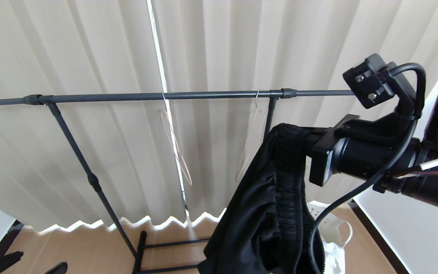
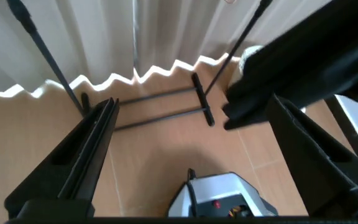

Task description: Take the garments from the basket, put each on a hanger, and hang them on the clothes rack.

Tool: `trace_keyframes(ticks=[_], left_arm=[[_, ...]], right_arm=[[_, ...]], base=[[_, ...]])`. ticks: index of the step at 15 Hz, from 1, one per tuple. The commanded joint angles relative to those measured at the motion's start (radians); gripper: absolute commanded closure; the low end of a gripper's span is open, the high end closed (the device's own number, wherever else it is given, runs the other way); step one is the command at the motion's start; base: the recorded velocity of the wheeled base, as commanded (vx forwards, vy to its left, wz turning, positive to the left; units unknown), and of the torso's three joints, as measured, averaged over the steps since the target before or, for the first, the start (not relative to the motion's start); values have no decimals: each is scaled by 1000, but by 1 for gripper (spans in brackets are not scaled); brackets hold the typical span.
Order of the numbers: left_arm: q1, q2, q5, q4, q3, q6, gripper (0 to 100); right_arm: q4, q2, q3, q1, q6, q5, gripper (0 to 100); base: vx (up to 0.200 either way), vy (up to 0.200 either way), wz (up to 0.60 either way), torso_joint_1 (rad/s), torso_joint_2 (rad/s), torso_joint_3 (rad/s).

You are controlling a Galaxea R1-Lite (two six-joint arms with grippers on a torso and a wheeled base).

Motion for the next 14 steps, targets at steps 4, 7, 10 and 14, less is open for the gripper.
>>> trace_keyframes(ticks=[4, 7, 10, 14], left_arm=[[-194, 493, 84, -109, -196, -171, 0], [-423, 742, 233, -193, -377, -317, 0], [-567, 851, 292, -207, -472, -367, 0], [-673, 940, 342, -276, -535, -383, 0]], right_arm=[[-74, 223, -71, 99, 38, -325, 100], [-116, 267, -128, 102, 39, -391, 100], [-119, 277, -148, 101, 50, -396, 100], [-148, 280, -142, 121, 65, -425, 100]], base=[[0, 0, 0, 0, 0, 0], [0, 0, 0, 0, 0, 0], [0, 0, 0, 0, 0, 0], [0, 0, 0, 0, 0, 0]])
